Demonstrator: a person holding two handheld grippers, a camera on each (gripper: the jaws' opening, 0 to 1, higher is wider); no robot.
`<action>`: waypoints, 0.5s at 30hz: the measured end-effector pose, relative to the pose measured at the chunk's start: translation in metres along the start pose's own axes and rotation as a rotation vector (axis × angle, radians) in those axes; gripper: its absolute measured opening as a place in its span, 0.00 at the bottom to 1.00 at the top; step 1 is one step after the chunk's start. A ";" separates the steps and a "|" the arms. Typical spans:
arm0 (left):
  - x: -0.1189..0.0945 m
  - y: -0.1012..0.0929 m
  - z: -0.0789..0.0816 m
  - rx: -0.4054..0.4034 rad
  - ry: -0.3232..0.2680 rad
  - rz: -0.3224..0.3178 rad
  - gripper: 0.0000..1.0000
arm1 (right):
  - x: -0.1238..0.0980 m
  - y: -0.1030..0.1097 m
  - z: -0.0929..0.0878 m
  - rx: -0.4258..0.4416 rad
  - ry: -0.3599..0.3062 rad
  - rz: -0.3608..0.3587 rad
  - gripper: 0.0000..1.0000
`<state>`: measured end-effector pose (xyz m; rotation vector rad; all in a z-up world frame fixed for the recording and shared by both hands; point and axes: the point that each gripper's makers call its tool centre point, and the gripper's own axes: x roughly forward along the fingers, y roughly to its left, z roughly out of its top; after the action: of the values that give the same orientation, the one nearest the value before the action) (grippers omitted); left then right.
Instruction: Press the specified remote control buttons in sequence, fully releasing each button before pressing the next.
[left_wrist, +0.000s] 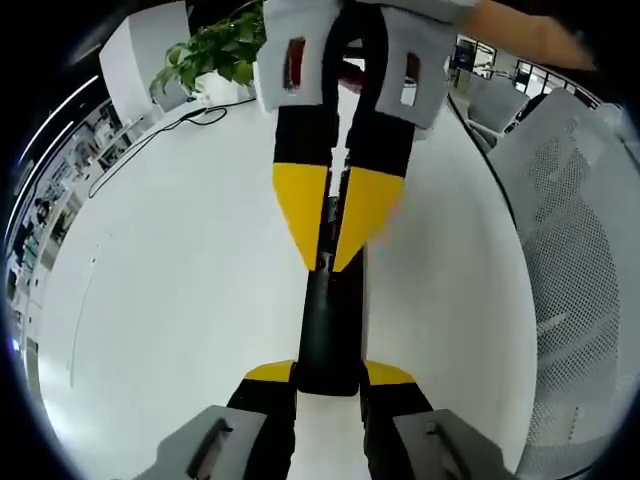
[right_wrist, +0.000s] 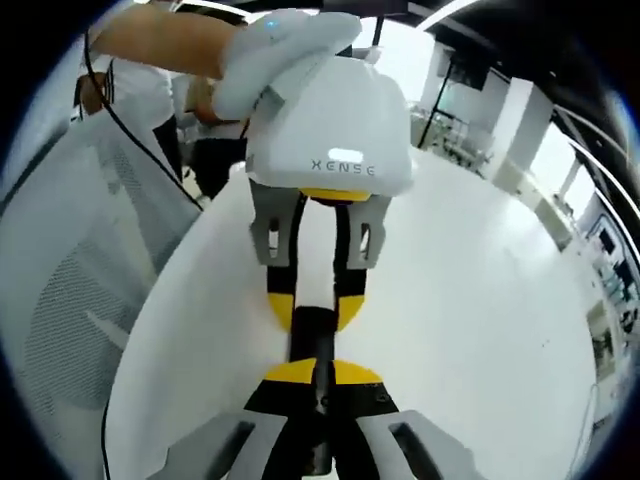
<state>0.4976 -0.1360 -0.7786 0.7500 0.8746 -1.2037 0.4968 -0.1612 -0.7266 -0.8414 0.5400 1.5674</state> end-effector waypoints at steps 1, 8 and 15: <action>0.000 0.000 0.000 0.000 0.001 0.000 0.23 | 0.000 -0.001 0.000 0.013 0.002 -0.006 0.14; 0.000 0.000 0.000 0.002 0.002 0.003 0.23 | -0.009 -0.002 0.003 -0.007 -0.032 -0.049 0.19; 0.000 0.001 -0.001 0.006 -0.003 0.008 0.23 | -0.021 -0.005 0.004 0.016 -0.072 -0.108 0.39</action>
<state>0.4981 -0.1356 -0.7790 0.7559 0.8645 -1.2004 0.5013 -0.1707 -0.7076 -0.7868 0.4474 1.4869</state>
